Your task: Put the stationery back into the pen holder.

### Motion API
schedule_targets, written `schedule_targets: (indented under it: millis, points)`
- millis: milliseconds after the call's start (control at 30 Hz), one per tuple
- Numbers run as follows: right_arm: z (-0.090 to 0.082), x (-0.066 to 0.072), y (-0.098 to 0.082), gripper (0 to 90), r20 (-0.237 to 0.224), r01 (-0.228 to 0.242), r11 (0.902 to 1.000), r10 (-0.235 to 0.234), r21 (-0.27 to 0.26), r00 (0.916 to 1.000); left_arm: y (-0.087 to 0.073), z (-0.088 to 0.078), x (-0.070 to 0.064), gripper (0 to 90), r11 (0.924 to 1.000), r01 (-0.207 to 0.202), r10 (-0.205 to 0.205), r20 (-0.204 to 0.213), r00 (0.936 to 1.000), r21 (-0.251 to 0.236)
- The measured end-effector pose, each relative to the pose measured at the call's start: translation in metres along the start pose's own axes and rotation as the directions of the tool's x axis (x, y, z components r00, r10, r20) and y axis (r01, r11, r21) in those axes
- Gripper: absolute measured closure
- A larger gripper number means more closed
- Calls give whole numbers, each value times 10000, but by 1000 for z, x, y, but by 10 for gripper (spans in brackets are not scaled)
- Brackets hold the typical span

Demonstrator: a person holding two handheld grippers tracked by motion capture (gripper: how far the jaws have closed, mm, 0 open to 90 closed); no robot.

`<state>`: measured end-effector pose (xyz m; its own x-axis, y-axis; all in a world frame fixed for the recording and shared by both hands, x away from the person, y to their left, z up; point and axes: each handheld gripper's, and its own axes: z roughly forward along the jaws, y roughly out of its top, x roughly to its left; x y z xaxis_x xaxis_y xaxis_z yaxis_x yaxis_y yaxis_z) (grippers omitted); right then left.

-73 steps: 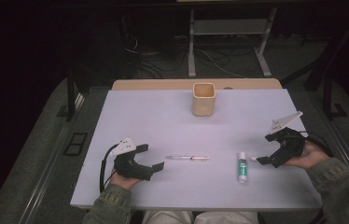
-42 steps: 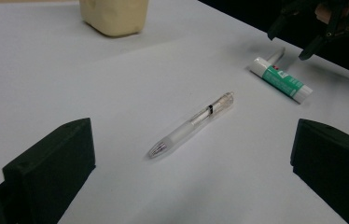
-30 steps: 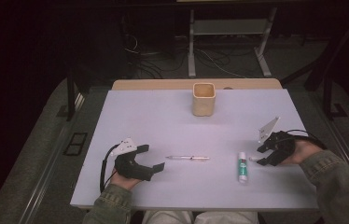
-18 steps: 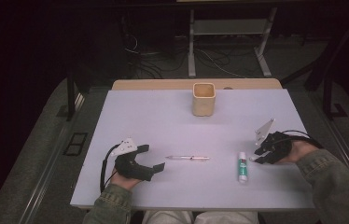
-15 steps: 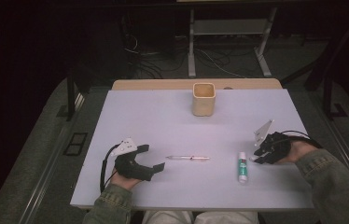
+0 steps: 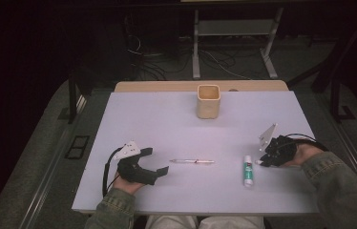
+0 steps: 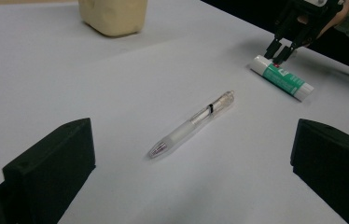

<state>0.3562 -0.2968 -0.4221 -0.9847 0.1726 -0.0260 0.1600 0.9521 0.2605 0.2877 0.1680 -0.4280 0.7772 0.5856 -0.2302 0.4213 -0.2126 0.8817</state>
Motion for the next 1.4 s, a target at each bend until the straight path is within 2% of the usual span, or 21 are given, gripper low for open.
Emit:
schedule_targets:
  millis: [200, 333, 467, 567, 700, 733, 767, 800, 833, 867, 933, 967, 1000, 1033, 1067, 1133, 1200, 1300, 1333, 1367, 1400]
  points:
    - [-1, 2, 0, 781, -49, -49, 10000, 49, 85, 10000, 0, 0, 0, 0, 10000, 26, -26, -1, 10000, -24]
    - [-4, 3, 0, 781, 148, -228, 9997, 228, 22, 9996, 0, 0, 0, 0, 10000, 16, -16, -14, 10000, -20]
    - [-18, 1, 0, 782, 225, -619, 9946, 639, -837, 9977, 0, 0, 0, 0, 10000, 19, -19, -26, 10000, -14]
    - [-23, 0, -2, 781, 311, -736, 9914, 774, -1079, 9965, 0, 0, 0, 0, 10000, 26, -26, -28, 10000, -21]
    - [-36, -1, -5, 781, 447, -1120, 9738, 1231, -1981, 9914, 0, 0, 0, 0, 10000, 31, -31, -34, 10000, -17]
    - [-36, -1, -5, 781, 447, -1120, 9738, 1231, -1981, 9914, 0, 0, 0, 0, 10000, 31, -31, -38, 10000, -19]
    - [-39, -1, -5, 781, 452, -1199, 9680, 1329, -2207, 9901, 0, 0, 0, 0, 10000, 35, -36, -36, 10000, -28]
    - [-46, -2, -6, 781, 336, -1416, 9512, 1566, -2741, 9871, 0, 0, 0, 0, 10000, 46, -47, -38, 10000, -39]
    - [-46, -2, -6, 781, 336, -1416, 9512, 1566, -2741, 9871, 0, -1, 0, 0, 10000, 47, -47, -39, 10000, -37]
    - [-53, -4, -6, 780, 175, -1575, 9267, 1738, -3411, 9846, 0, -1, 0, 0, 10000, 49, -49, -41, 10000, -43]
    - [-59, -5, -5, 780, 68, -1849, 9021, 2036, -3900, 9790, 0, -1, 0, 0, 10000, 48, -48, -43, 10000, -36]
    - [-61, -6, -5, 780, 111, -1878, 8951, 2101, -4044, 9776, 0, -1, 0, 0, 10000, 49, -49, -39, 10000, -43]
    - [-61, -6, -5, 780, 111, -1878, 8951, 2101, -4044, 9776, 0, -1, 0, 0, 10000, 51, -51, -42, 10000, -35]
    - [-64, -7, -3, 780, 77, -1952, 8812, 2198, -4305, 9755, 0, -1, 0, 0, 10000, 48, -49, -39, 10000, -46]
    - [-64, -7, -3, 780, 77, -1952, 8812, 2198, -4305, 9755, 0, -1, 0, 0, 10000, 59, -59, -47, 10000, -66]
    - [-68, -9, 1, 779, 90, -2033, 8666, 2328, -4557, 9725, 0, -1, 1, 0, 9999, 60, -60, -49, 10000, -90]
    - [-69, -10, 3, 779, 140, -2030, 8622, 2363, -4640, 9716, 0, -1, 1, 0, 9999, 70, -71, -44, 10000, -98]
    - [-72, -12, 6, 779, 140, -2100, 8456, 2486, -4908, 9685, -1, -1, 1, 0, 9999, 78, -78, -36, 10000, -101]
    - [-73, -13, 9, 779, 102, -2202, 8339, 2611, -5062, 9653, 0, -1, 1, 0, 9999, 73, -73, -30, 10000, -80]
    - [-73, -13, 9, 779, 102, -2202, 8339, 2611, -5062, 9653, 0, -1, 1, 0, 9999, 79, -80, -32, 10000, -87]
    - [-75, -15, 12, 778, 136, -2251, 8237, 2716, -5204, 9623, 0, -1, 1, 0, 9999, 69, -69, -33, 10000, -96]
